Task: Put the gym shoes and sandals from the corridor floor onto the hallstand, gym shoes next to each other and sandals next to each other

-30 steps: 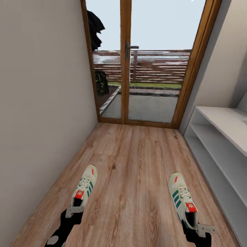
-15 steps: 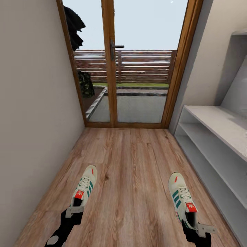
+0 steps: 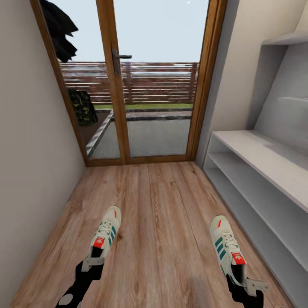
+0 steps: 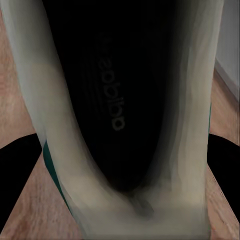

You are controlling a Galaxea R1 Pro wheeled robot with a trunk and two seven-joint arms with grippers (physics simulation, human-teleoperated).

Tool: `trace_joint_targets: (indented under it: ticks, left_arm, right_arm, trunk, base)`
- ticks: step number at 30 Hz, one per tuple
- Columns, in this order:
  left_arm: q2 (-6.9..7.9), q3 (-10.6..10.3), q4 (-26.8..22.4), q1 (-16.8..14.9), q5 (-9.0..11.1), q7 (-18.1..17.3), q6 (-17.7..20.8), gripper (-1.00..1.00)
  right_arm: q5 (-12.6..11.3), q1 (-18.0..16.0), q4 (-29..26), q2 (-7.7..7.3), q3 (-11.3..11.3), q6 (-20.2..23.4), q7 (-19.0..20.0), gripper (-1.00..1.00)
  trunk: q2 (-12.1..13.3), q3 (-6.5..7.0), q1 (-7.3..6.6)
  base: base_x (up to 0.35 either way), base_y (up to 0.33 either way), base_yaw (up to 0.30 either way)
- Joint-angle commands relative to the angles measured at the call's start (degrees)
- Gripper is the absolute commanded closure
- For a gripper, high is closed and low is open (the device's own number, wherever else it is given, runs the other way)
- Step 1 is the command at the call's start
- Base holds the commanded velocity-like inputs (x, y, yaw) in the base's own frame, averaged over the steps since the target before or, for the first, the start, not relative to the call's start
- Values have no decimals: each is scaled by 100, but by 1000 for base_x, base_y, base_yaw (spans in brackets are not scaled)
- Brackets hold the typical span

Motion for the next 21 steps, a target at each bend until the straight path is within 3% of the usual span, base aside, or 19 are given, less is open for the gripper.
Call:
trace_joint_targets:
  ticks: [1, 21]
  left_arm:
    - [-3, 49, 1, -3, -39, -46, -18, 100]
    - [-6, 40, 9, -3, -48, -48, -25, 100]
  right_arm:
    - [22, -6, 6, 5, -40, -19, 55, 100]
    - [17, -6, 8, 5, -40, -18, 55, 100]
  trunk:
    - [-2, -4, 0]
    - [-2, -4, 0]
  base:
    - [78, 18, -268]
    - [10, 8, -268]
